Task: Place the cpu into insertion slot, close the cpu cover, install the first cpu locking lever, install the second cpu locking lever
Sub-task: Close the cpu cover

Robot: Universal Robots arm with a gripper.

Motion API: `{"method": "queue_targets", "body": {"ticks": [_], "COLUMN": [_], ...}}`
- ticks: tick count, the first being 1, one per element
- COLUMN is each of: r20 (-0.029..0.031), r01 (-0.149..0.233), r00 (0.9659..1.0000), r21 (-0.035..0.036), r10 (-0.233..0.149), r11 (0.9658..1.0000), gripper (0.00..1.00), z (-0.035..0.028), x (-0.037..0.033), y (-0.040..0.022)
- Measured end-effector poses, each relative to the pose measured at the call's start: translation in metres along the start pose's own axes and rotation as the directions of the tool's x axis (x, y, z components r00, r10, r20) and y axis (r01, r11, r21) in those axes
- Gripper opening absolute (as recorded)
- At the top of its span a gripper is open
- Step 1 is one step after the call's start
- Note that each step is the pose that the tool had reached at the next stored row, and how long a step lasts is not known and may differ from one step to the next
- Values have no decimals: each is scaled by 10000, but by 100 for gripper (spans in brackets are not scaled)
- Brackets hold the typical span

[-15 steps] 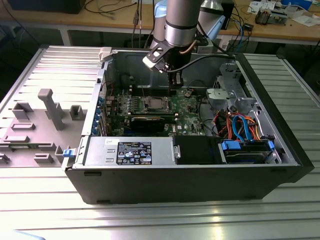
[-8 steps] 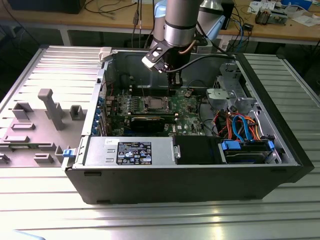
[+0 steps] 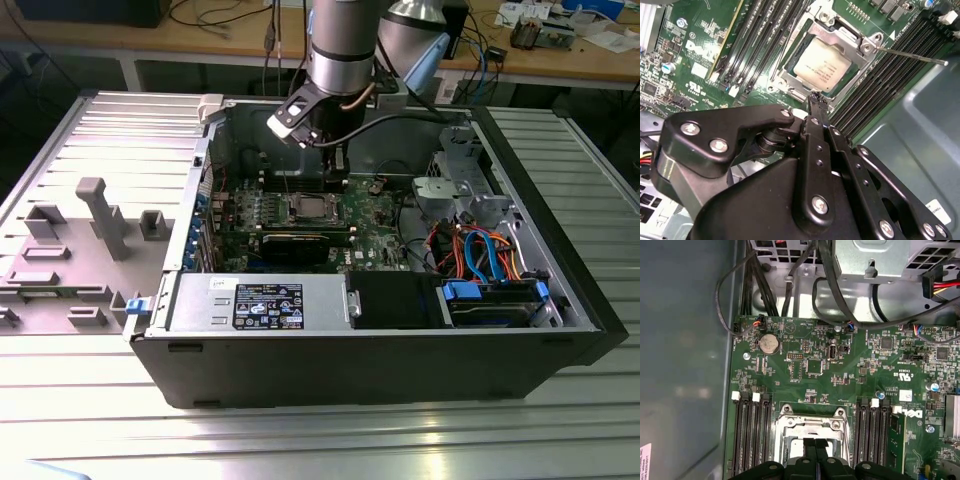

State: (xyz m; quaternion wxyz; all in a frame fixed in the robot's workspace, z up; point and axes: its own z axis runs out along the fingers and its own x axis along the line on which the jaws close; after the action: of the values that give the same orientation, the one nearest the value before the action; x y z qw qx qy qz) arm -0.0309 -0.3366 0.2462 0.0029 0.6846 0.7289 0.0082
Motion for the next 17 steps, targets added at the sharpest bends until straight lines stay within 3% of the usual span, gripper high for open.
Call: {"method": "queue_targets", "body": {"ticks": [7, 10, 12, 15, 17], "r20": [-3, 0, -1, -2, -4], "r01": [-1, 2, 1, 1, 1], "r00": [10000, 10000, 10000, 10000, 10000], "r21": [-2, 1, 12, 16, 30], "r10": [1, -2, -1, -1, -1], "r11": [10000, 10000, 10000, 10000, 10000], "gripper": [11, 11, 11, 11, 11], "z": [5, 34, 86, 137, 173], "x": [-2, -6, -1, 3, 9], "y": [-16, -121, -203, -274, -365]}}
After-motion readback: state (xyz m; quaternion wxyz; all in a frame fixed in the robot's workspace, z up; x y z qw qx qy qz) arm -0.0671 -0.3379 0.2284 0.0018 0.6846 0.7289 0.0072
